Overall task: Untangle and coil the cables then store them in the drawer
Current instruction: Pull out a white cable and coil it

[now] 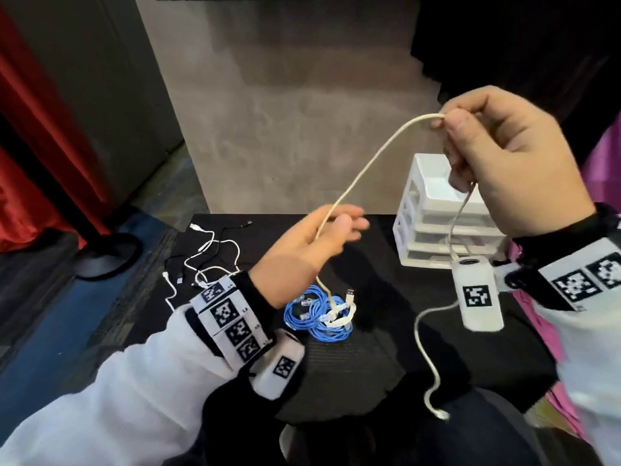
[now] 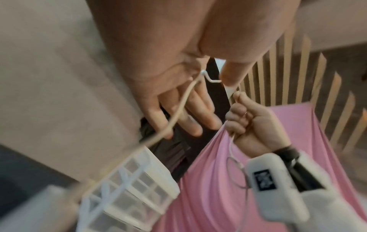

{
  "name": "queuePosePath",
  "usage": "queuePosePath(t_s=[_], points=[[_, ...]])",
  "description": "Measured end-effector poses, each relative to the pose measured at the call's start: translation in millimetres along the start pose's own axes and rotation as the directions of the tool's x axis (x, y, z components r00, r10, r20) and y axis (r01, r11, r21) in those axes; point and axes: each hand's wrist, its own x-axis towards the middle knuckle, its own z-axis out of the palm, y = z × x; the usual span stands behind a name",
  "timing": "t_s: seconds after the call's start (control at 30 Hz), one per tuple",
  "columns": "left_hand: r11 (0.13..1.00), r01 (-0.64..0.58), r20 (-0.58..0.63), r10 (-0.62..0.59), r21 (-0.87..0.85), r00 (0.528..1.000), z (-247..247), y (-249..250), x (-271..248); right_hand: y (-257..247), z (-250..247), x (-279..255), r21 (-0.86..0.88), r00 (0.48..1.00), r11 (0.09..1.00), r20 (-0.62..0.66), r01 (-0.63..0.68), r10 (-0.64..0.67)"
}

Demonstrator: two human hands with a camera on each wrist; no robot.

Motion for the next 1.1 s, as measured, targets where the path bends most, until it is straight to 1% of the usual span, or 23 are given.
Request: queuePosePath(t_s=[0.03, 0.07, 0.1, 0.13, 0.2, 0.23, 0.27, 0.3, 0.37, 0.4, 0.43, 0.5, 0.57, 0.63, 0.7, 0.77, 0.8, 0.87, 0.93, 0.97, 1.03, 1.1], points=[[0.999, 0.017, 0.047, -0.015, -0.029, 0.999, 7, 6, -3, 2, 2, -1, 0.011, 1.0, 1.0, -0.019, -0.004, 0.004], [0.997, 0.032, 0.083, -0.026, -0.07, 0.996, 12, 8, -7, 7, 1, -2, 0.018, 0.998, 1.0, -0.066, -0.013, 0.014], [0.991, 0.05, 0.102, -0.037, -0.128, 0.994, 14, 7, -11, 13, -4, -2, 0.019, 0.989, 0.999, -0.143, -0.029, 0.032], [0.984, 0.069, 0.098, -0.053, -0.166, 0.994, 13, 3, -16, 19, -10, -1, 0.026, 0.969, 0.998, -0.239, -0.053, 0.058], [0.974, 0.122, 0.048, -0.115, -0.191, 0.992, 5, -8, -27, 32, -27, -1, 0.031, 0.898, 0.991, -0.42, -0.128, 0.129], [0.966, 0.152, 0.017, -0.152, -0.21, 0.988, -3, -14, -33, 39, -34, -3, 0.025, 0.868, 0.985, -0.469, -0.17, 0.162], [0.951, 0.18, -0.008, -0.188, -0.251, 0.982, -10, -18, -38, 46, -39, -6, 0.02, 0.857, 0.977, -0.476, -0.212, 0.196], [0.933, 0.205, -0.022, -0.221, -0.296, 0.975, -18, -20, -43, 53, -41, -11, 0.011, 0.865, 0.967, -0.444, -0.254, 0.232], [0.908, 0.227, -0.03, -0.254, -0.352, 0.967, -28, -20, -49, 66, -37, -25, -0.021, 0.898, 0.943, -0.314, -0.331, 0.308], [0.902, 0.224, -0.038, -0.255, -0.368, 0.966, -32, -19, -51, 70, -31, -31, -0.025, 0.905, 0.931, -0.248, -0.363, 0.346], [0.899, 0.215, -0.054, -0.255, -0.382, 0.966, -35, -17, -51, 73, -24, -37, -0.004, 0.901, 0.918, -0.195, -0.396, 0.388], [0.892, 0.195, -0.091, -0.252, -0.407, 0.963, -37, -14, -51, 80, -11, -45, 0.12, 0.87, 0.876, -0.11, -0.468, 0.48], [0.894, 0.184, -0.116, -0.251, -0.408, 0.961, -37, -15, -49, 85, 0, -50, 0.278, 0.822, 0.798, -0.048, -0.534, 0.567], [0.903, 0.187, -0.123, -0.252, -0.387, 0.96, -36, -19, -48, 85, 12, -53, 0.391, 0.788, 0.725, 0.003, -0.568, 0.616], [0.906, 0.2, -0.131, -0.265, -0.372, 0.955, -31, -27, -47, 83, 23, -53, 0.454, 0.769, 0.677, 0.029, -0.579, 0.639], [0.906, 0.245, -0.163, -0.315, -0.345, 0.935, -21, -35, -47, 79, 33, -54, 0.511, 0.76, 0.638, 0.049, -0.577, 0.648], [0.912, 0.277, -0.187, -0.341, -0.302, 0.921, -13, -40, -46, 78, 37, -54, 0.54, 0.757, 0.617, 0.058, -0.572, 0.651], [0.929, 0.342, -0.206, -0.366, -0.144, 0.907, 8, -50, -47, 73, 46, -54, 0.6, 0.753, 0.574, 0.075, -0.558, 0.653], [0.924, 0.382, -0.166, -0.379, -0.013, 0.91, 30, -62, -49, 69, 56, -55, 0.649, 0.758, 0.544, 0.08, -0.532, 0.647], [0.917, 0.399, -0.133, -0.394, 0.01, 0.909, 41, -69, -51, 66, 60, -54, 0.671, 0.762, 0.531, 0.079, -0.517, 0.642], [0.912, 0.41, -0.066, -0.409, 0.019, 0.91, 54, -78, -53, 62, 63, -54, 0.686, 0.766, 0.525, 0.072, -0.503, 0.639], [0.917, 0.399, -0.066, -0.397, 0.016, 0.916, 57, -81, -52, 63, 62, -56, 0.668, 0.754, 0.544, 0.039, -0.508, 0.656]])
